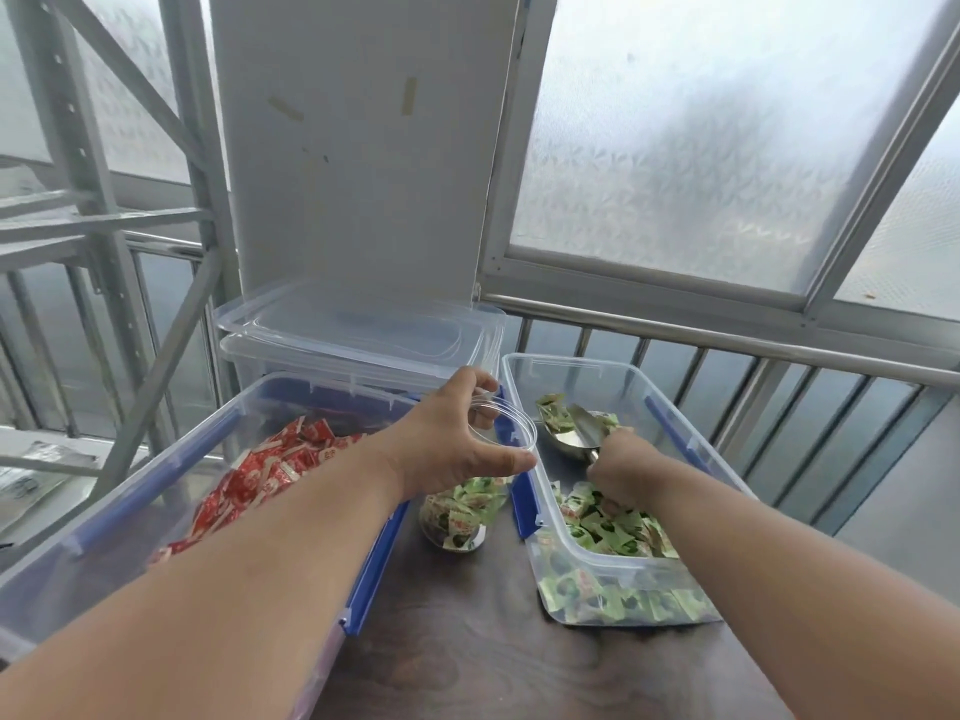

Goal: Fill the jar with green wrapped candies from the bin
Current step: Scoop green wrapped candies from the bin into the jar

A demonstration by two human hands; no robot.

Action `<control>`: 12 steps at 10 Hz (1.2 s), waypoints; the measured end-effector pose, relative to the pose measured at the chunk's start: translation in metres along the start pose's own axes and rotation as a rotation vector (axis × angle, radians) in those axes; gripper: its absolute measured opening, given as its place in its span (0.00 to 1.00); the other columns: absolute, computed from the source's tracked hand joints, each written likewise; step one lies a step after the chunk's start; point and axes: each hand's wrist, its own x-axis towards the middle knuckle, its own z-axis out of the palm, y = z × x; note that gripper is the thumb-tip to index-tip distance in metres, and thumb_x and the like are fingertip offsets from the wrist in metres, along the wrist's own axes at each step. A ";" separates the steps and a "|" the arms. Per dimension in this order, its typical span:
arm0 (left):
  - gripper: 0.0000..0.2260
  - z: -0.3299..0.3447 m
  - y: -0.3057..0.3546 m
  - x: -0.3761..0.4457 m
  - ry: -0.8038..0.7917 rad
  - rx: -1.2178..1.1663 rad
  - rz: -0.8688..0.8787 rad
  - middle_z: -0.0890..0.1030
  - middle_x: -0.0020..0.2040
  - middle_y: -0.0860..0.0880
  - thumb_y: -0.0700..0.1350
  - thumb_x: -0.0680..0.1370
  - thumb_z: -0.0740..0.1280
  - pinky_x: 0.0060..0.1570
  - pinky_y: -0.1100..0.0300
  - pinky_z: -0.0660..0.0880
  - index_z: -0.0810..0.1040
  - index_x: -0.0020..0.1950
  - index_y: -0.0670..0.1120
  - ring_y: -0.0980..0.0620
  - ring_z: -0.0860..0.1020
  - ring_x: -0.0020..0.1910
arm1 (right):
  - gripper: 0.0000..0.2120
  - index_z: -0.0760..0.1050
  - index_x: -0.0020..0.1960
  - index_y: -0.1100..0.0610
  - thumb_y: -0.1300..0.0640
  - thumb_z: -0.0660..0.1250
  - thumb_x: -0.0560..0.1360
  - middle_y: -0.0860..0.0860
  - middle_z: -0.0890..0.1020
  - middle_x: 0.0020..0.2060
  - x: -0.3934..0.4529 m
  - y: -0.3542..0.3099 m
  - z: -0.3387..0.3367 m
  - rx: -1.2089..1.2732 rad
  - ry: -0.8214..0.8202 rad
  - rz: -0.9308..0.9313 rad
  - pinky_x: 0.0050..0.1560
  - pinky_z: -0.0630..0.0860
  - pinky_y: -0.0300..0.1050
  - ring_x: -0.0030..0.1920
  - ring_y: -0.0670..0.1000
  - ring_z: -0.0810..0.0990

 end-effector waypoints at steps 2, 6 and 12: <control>0.40 0.000 -0.002 0.003 0.012 -0.011 0.004 0.76 0.74 0.52 0.57 0.73 0.85 0.65 0.57 0.81 0.67 0.78 0.56 0.54 0.76 0.73 | 0.15 0.80 0.64 0.64 0.60 0.66 0.80 0.55 0.79 0.39 0.007 -0.001 0.005 0.037 0.019 -0.007 0.40 0.76 0.43 0.37 0.53 0.75; 0.40 0.001 -0.004 0.002 0.018 -0.024 -0.004 0.76 0.73 0.53 0.58 0.72 0.86 0.59 0.64 0.80 0.67 0.77 0.57 0.56 0.76 0.72 | 0.16 0.77 0.65 0.68 0.65 0.63 0.80 0.60 0.80 0.48 0.028 0.011 0.004 0.550 0.062 0.052 0.52 0.81 0.52 0.45 0.56 0.79; 0.43 -0.002 0.003 -0.001 0.010 0.003 -0.017 0.74 0.73 0.54 0.58 0.73 0.85 0.61 0.63 0.80 0.64 0.80 0.57 0.56 0.75 0.71 | 0.10 0.81 0.47 0.60 0.60 0.62 0.81 0.59 0.84 0.35 -0.013 0.032 -0.031 0.422 0.131 -0.188 0.36 0.72 0.51 0.34 0.55 0.78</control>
